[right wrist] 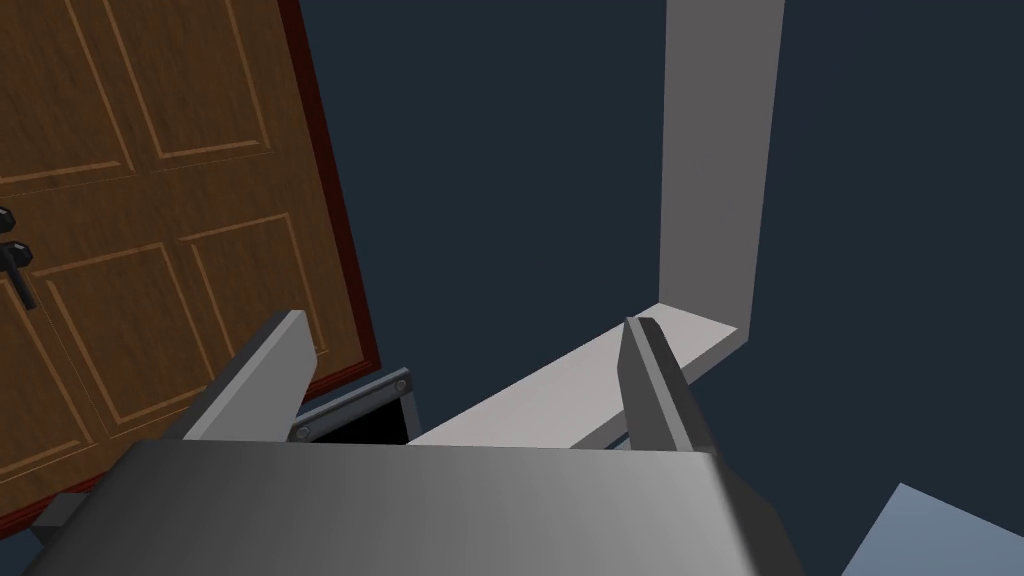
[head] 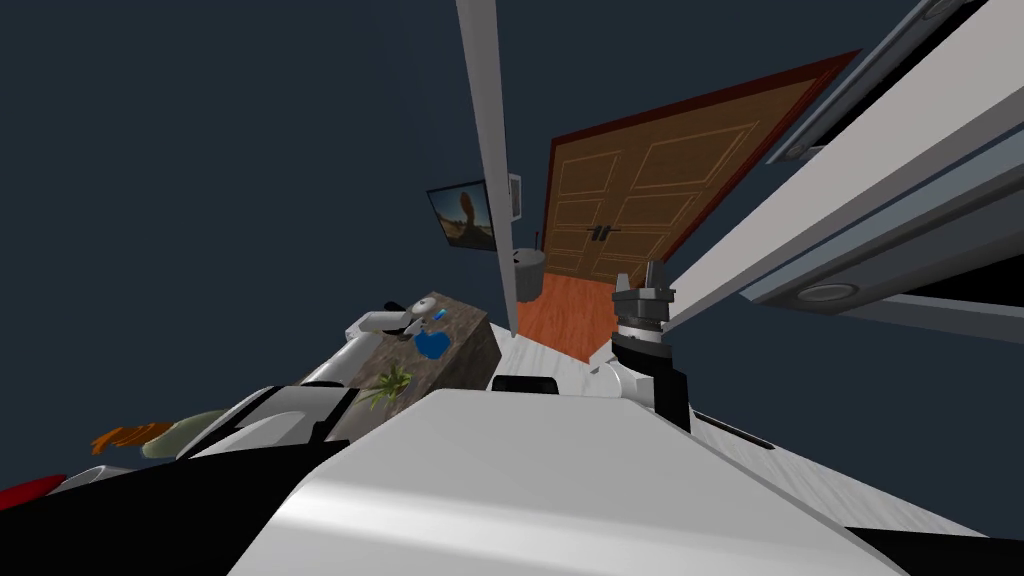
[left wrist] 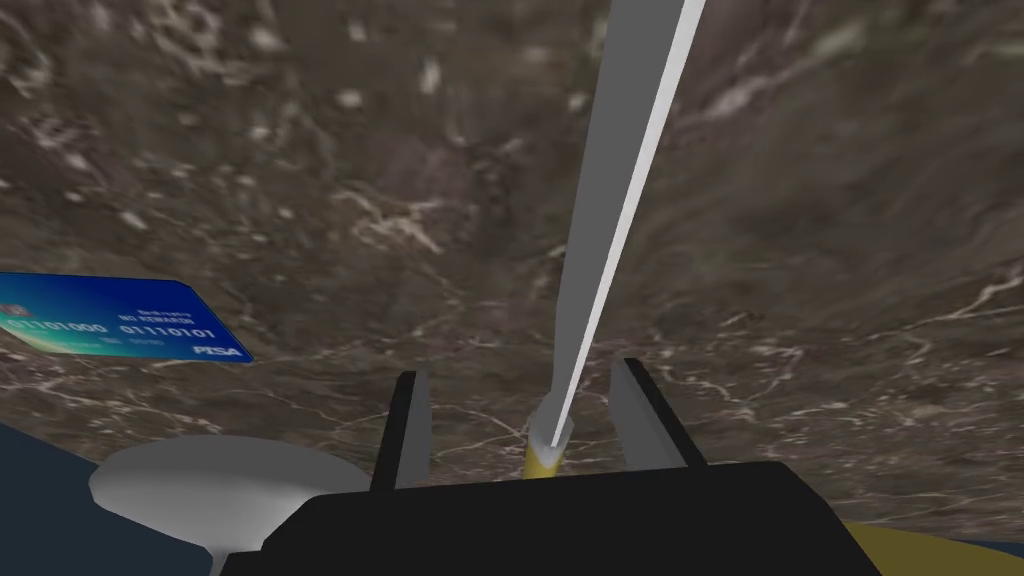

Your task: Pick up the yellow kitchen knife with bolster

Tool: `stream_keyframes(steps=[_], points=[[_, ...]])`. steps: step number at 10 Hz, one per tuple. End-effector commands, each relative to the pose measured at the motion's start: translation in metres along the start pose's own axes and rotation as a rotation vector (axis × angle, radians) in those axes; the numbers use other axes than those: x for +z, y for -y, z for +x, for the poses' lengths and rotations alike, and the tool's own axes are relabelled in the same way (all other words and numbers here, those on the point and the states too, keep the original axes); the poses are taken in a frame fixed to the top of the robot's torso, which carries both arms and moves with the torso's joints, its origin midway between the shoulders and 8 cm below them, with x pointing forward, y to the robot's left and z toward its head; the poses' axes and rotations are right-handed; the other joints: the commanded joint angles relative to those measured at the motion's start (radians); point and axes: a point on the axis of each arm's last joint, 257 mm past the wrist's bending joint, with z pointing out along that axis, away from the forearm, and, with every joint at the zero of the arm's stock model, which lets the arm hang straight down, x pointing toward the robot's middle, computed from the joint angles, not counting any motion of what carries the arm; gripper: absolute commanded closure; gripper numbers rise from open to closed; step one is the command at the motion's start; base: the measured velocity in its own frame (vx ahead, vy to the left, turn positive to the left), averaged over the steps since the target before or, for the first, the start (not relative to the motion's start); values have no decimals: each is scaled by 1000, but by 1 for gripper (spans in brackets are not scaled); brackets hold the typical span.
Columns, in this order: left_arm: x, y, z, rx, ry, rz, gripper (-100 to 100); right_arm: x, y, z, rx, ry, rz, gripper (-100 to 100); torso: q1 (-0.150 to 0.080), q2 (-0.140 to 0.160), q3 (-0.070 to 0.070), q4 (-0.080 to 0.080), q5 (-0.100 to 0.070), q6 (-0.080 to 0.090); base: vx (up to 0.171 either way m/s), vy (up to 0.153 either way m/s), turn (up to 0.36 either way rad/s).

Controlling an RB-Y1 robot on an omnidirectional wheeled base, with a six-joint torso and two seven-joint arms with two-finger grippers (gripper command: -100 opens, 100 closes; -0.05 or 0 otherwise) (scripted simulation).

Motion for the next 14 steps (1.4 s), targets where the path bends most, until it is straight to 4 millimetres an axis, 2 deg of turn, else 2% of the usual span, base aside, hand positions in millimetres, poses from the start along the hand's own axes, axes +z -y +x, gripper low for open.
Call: stream_keyframes(steps=[1, 4, 5, 6, 8, 9, 13, 14], points=[[0, 0, 0, 0, 0, 0, 100, 0, 0, 0, 0, 0, 0, 0, 0, 0, 0, 0, 0, 0, -2, 0, 10], [0, 0, 0, -1, 0, 1, 100, 0, 0, 0, 0, 0, 0, 0, 0, -1, -1, -1, 0, 0, 0, 0, 0], [0, 0, 0, -1, 0, 0, 0, 0, 0, 0, 0, 0, 0, 0, 0, -1, -1, -1, 0, 0, 0, 0, 0], [-7, 19, 10, 32, -6, 17, 100, 0, 0, 0, 0, 0, 0, 0, 0, -1, -1, -1, 0, 0, 34, 8, 267], [-17, 40, 21, 69, -11, 36, 100, 0, 0, 0, 0, 0, 0, 0, 0, -4, -2, -1, 0, 0, 58, 12, 243], [-17, 40, 21, 69, -11, 36, 100, 0, 0, 0, 0, 0, 0, 0, 1, -4, -3, -1, 0, 0, 43, 8, 99], [-32, 65, 37, 118, -17, 61, 100, 0, 0, 0, 0, 0, 0, 0, 0, -3, -2, -1, 0, 0, 32, -1, 127], [-28, 63, 36, 110, -16, 58, 100, 0, 0, 0, 0, 0, 0, 0, 0, -3, -2, -1, 0, 0, 15, -2, 25]])
